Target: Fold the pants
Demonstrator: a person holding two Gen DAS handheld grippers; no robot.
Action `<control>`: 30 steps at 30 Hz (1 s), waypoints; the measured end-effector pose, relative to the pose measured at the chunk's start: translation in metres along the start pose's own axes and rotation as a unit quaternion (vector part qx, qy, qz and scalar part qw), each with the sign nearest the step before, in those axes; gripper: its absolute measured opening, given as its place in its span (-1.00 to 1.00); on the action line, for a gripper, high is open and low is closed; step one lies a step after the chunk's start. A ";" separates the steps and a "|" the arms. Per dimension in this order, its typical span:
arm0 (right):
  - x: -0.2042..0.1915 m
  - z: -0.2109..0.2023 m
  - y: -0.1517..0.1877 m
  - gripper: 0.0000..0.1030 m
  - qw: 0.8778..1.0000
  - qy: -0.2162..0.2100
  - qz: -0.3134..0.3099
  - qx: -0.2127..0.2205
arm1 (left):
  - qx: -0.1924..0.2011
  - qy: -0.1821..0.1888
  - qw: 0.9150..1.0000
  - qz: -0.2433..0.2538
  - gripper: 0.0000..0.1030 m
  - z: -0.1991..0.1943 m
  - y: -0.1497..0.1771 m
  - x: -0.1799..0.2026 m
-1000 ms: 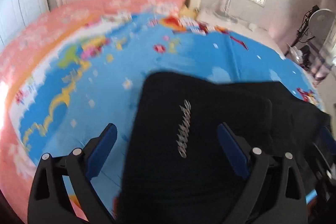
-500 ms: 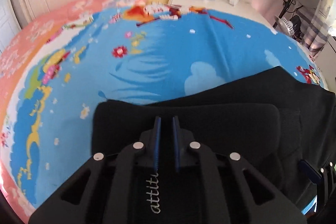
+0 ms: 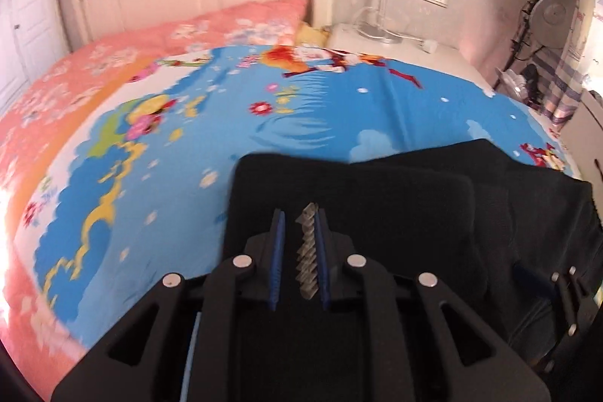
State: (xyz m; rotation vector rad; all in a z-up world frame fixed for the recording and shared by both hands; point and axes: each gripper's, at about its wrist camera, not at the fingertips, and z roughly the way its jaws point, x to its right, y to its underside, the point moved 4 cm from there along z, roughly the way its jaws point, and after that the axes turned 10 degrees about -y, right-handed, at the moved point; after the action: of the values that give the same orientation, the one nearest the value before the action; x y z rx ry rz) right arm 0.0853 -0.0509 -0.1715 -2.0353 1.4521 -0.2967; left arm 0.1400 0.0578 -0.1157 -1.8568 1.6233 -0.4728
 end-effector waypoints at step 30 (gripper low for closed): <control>0.046 0.052 -0.066 0.46 0.999 -0.003 0.029 -0.028 | 0.076 0.057 0.995 -0.043 -0.32 -0.032 0.080 -0.032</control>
State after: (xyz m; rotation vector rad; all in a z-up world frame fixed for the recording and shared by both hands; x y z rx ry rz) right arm 0.1800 -0.0612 -0.1804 -2.0313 1.5290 -0.2274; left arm 0.0537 0.0783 -0.1406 -1.8192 1.5375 -0.7317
